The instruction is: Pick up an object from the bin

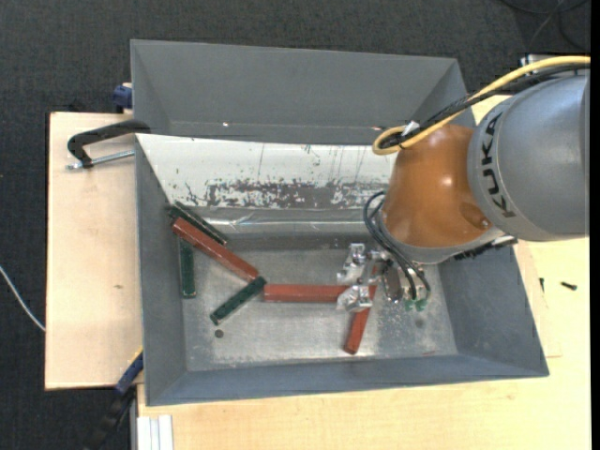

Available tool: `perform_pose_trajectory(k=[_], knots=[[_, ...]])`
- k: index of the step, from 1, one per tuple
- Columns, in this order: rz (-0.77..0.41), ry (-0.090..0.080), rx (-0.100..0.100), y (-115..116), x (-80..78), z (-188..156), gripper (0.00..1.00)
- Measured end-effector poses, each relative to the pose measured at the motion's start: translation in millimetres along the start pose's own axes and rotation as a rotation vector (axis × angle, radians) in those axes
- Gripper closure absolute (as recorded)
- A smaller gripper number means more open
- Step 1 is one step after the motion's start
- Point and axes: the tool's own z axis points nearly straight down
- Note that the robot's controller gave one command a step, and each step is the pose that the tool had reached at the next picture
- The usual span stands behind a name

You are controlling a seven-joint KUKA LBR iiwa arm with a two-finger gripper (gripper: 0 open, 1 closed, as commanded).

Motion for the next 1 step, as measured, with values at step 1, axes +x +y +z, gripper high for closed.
perform_pose_trajectory(k=[1], knots=[[0.0, 0.006, 0.0, 0.0, 0.9, -11.7, 1.0]])
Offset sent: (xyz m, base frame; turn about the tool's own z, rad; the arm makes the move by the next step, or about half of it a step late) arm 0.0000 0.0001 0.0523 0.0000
